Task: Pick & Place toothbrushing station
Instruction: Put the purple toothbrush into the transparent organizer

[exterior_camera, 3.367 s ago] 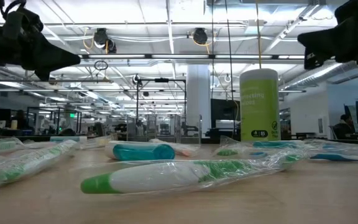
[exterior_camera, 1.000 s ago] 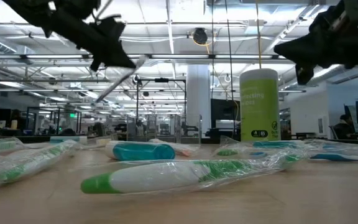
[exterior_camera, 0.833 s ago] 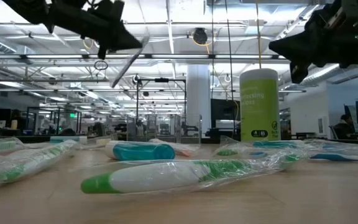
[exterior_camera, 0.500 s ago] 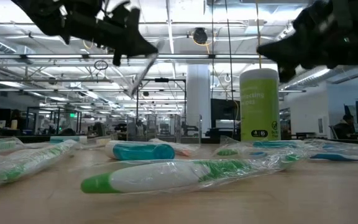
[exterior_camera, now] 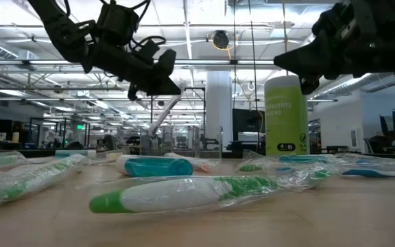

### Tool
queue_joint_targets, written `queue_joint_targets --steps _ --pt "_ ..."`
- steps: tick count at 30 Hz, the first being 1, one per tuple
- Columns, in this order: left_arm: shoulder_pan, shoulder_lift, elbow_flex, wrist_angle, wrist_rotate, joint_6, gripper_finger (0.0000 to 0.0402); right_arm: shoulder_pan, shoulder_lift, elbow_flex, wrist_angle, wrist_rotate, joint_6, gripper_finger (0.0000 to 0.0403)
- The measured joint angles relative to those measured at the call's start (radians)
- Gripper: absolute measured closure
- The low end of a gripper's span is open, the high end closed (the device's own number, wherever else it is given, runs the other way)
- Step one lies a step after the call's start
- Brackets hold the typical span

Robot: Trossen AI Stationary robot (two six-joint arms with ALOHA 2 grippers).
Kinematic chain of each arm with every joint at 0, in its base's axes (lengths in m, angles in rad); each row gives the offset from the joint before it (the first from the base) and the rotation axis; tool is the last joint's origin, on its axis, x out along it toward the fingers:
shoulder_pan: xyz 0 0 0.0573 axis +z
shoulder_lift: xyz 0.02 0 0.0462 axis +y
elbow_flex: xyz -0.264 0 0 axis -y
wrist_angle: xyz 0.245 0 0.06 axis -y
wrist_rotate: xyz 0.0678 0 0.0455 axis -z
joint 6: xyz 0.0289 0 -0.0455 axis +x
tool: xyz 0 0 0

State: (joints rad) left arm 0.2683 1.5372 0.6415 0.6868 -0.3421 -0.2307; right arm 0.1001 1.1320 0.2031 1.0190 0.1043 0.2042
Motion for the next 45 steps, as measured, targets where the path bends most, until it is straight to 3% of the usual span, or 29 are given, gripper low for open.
queue_joint_targets --steps 8,15,30,38,45 --pt "-0.025 0.01 0.0 -0.024 -0.007 -0.016 0.0398 -0.001 0.0 0.0 0.001 0.002 -0.017 0.0403" --pt "-0.035 0.009 0.0 -0.117 -0.069 -0.026 0.0397 -0.003 0.0 0.001 0.001 0.003 -0.131 0.0403" --pt "-0.052 -0.011 0.0 -0.19 -0.071 0.019 0.0315 -0.003 0.0 0.002 0.001 0.002 -0.215 0.0403" --pt "-0.104 -0.198 0.0 -0.407 -0.081 0.041 0.0259 -0.003 -0.001 0.002 0.0 0.0 -0.275 0.0403" --pt "-0.126 -0.428 -0.001 -0.607 -0.081 0.071 0.0256 -0.003 -0.001 0.002 0.0 0.0 -0.273 0.0403"
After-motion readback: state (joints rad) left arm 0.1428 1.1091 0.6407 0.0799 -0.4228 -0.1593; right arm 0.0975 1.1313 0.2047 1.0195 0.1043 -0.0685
